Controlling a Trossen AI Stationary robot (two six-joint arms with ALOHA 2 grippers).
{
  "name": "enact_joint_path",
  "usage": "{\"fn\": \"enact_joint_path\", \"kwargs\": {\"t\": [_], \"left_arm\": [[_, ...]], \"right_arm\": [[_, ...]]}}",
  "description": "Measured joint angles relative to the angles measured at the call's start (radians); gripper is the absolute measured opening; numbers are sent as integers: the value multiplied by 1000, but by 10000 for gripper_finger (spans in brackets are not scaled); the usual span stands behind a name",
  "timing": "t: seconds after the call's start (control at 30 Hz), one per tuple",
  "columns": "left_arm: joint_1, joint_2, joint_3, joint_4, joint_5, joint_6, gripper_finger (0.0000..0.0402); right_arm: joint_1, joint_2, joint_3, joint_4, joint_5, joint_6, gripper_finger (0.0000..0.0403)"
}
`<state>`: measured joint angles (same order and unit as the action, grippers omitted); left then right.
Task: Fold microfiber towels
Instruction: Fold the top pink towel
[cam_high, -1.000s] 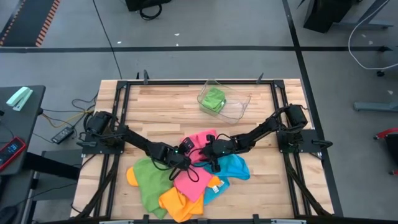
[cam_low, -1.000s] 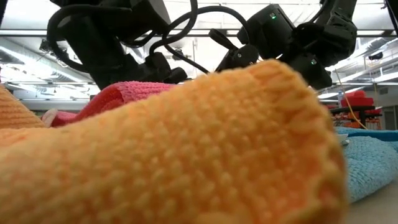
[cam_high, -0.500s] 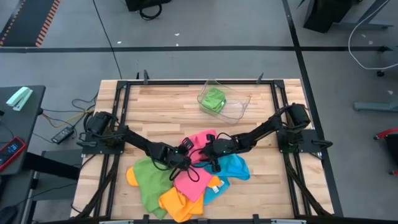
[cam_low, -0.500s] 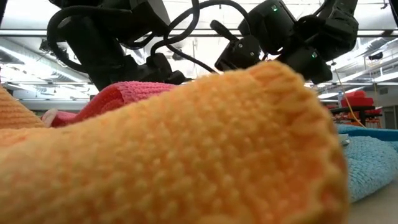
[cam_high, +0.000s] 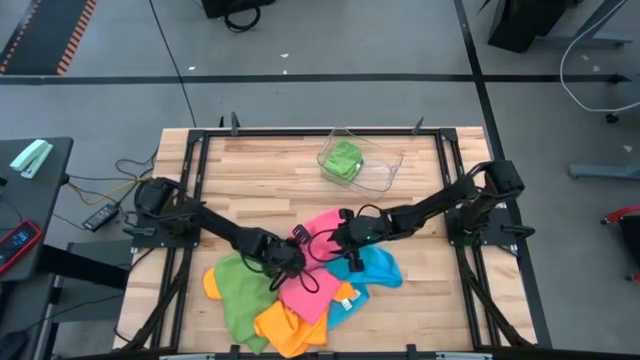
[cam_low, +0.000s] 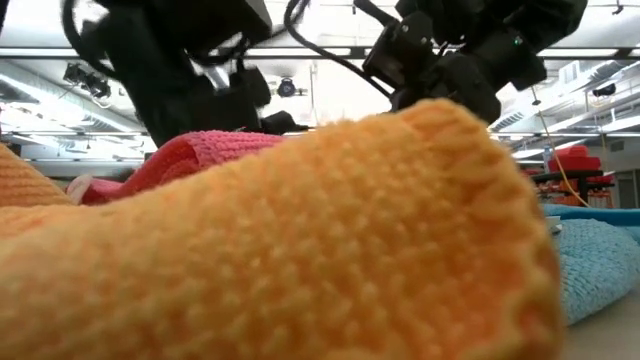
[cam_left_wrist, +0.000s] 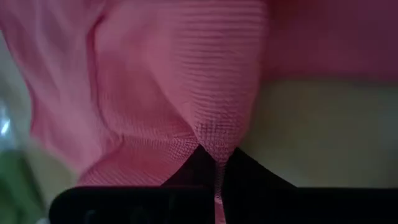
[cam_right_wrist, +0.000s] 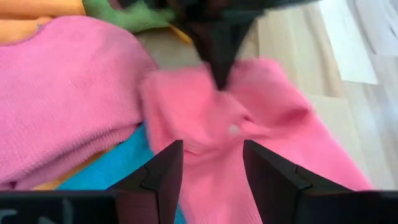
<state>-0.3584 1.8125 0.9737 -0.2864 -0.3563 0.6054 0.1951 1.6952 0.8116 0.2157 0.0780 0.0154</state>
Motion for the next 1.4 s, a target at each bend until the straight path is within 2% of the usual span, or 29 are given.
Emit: {"fn": "enact_joint_path", "kwargs": {"t": [0.27, 0.43, 0.67, 0.87, 0.97, 1.1, 1.4], "left_arm": [[-9, -71, 3, -98, 34, -49, 11], [-25, -92, 55, -273, 59, -102, 12], [-34, -92, 164, -540, 206, -227, 16], [-57, -92, 268, -687, 285, -249, 11], [-53, -92, 310, -702, 335, -223, 17], [-24, -92, 313, -657, 377, -113, 21], [107, -92, 312, -572, 544, -7, 13]], "right_arm": [[4, -54, 0, -82, 5, -12, 176], [4, -84, 0, -120, 50, -24, 176], [-9, -102, 0, -131, 75, -50, 176], [-26, -102, 0, -133, 76, -53, 176], [-26, -102, 0, -131, 75, -58, 176], [-23, -102, 0, -127, 75, -60, 176], [-9, -102, 0, -94, 74, -57, 176]]}}
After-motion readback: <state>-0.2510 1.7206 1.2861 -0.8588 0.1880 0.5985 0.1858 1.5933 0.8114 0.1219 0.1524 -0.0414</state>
